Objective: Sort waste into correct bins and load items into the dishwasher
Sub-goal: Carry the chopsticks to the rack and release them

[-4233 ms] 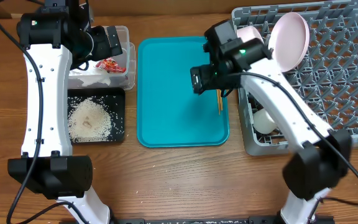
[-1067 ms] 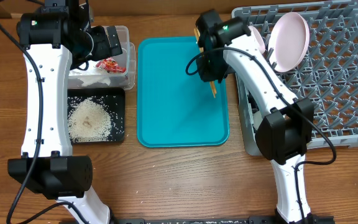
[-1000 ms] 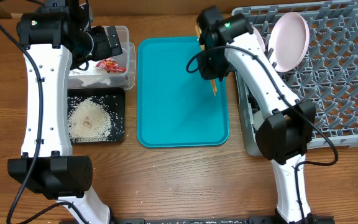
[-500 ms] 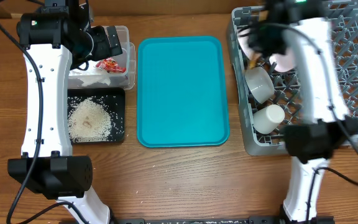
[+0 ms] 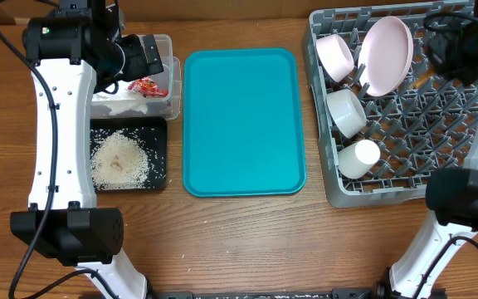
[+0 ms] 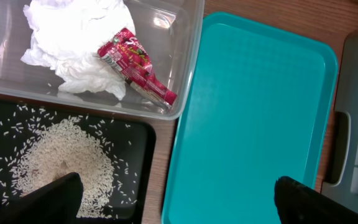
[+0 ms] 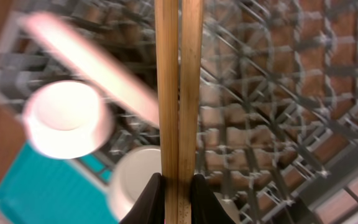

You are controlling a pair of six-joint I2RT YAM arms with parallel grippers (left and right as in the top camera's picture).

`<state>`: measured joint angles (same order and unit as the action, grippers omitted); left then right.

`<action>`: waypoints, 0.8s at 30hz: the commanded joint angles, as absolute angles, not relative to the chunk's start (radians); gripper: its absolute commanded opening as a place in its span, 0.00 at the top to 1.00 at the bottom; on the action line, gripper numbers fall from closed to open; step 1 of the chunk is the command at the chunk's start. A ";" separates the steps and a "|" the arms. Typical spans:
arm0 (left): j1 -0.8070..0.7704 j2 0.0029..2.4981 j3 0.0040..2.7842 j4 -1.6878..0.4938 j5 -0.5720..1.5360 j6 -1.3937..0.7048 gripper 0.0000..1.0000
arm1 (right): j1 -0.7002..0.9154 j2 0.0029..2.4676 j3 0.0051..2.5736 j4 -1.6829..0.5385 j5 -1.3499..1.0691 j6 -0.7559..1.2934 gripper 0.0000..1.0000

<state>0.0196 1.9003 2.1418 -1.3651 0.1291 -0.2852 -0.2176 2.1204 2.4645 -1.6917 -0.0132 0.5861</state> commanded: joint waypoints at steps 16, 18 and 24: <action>0.017 1.896 2.160 -1.364 0.123 -0.277 0.00 | -0.200 2.105 1.964 -1.437 -0.046 0.633 0.93; 0.017 1.896 2.160 -1.364 0.123 -0.277 0.00 | -0.198 2.105 1.963 -1.435 -0.047 0.632 0.89; 0.017 1.896 2.160 -1.364 0.123 -0.277 0.00 | -0.197 2.104 1.965 -1.443 -0.047 0.617 0.54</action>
